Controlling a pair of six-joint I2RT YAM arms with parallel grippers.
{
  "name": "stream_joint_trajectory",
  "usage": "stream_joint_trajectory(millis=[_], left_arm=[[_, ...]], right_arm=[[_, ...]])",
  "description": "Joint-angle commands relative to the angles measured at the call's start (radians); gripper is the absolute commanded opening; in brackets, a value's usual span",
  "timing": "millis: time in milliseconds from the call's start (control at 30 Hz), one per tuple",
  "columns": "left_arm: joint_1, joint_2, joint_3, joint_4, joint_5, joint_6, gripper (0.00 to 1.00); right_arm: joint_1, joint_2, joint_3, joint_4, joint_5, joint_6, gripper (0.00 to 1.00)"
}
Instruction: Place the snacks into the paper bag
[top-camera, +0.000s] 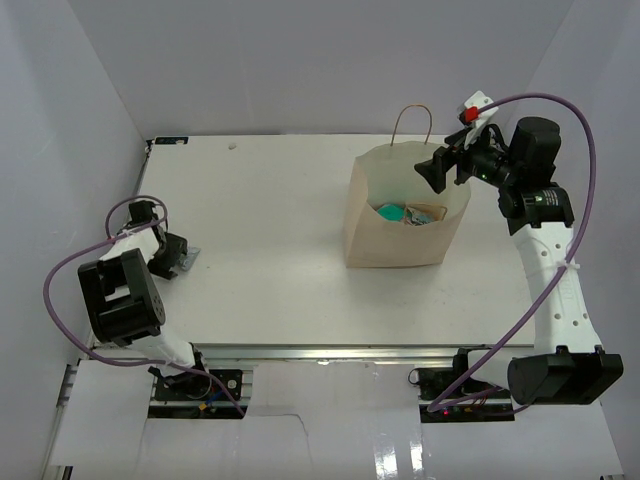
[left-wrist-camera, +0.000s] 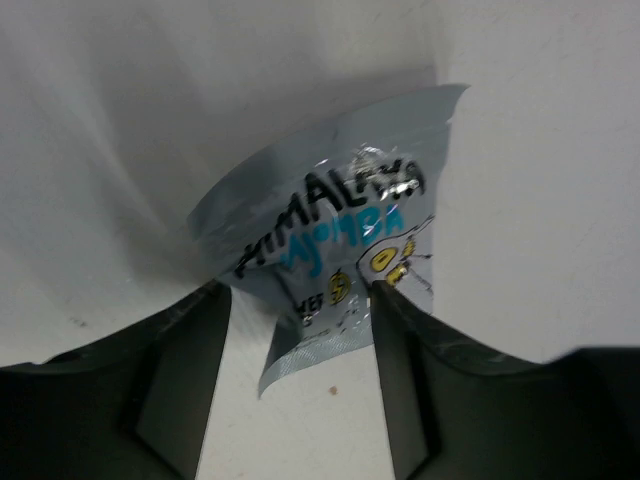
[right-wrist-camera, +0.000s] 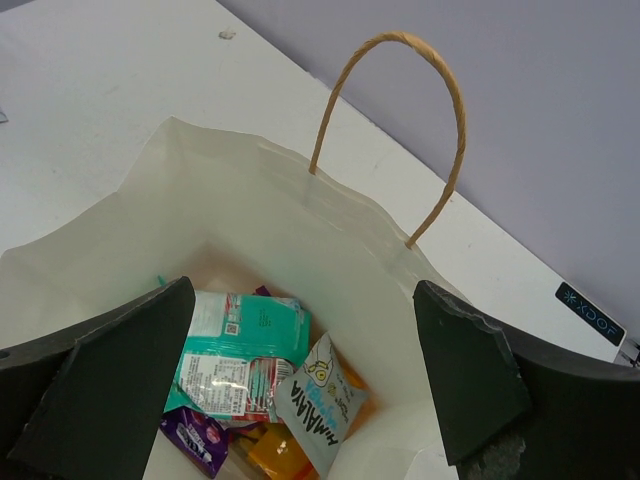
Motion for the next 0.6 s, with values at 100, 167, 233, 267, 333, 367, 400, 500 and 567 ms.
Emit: stream_joint_trajectory(millis=[100,167,233,267,333,367,400,500,567], left_arm=[[0.021,0.040,0.042,0.068,0.021,-0.012,0.51],[0.021,0.045,0.031,0.070,0.025,-0.013,0.50],[0.023,0.045,0.008,0.082,0.028,-0.016,0.47],[0.024,0.044,0.002,0.085,0.031,-0.019,0.39],[0.024,0.036,-0.007,0.097,0.044,-0.018,0.35],[0.024,0.030,-0.006,0.101,0.062,-0.012,0.31],[0.024,0.024,-0.003,0.108,0.073,-0.009,0.25],[0.024,-0.015,0.013,0.140,0.134,0.007,0.14],[0.023,-0.056,0.019,0.195,0.245,0.005,0.12]], right_arm=[[-0.011,-0.038,-0.005,0.038,-0.016,0.017,0.96],[-0.014,-0.038,-0.001,0.038,-0.015,0.021,0.96],[-0.014,-0.035,0.003,0.037,-0.015,0.025,0.96],[-0.016,-0.035,0.006,0.037,-0.013,0.025,0.96],[-0.015,-0.030,0.011,0.035,-0.016,0.025,0.96],[-0.016,-0.029,0.015,0.035,-0.016,0.026,0.96],[-0.015,-0.027,0.020,0.035,-0.021,0.026,0.96],[-0.015,-0.019,0.032,0.035,-0.022,0.029,0.96],[-0.016,-0.013,0.040,0.035,-0.024,0.034,0.96]])
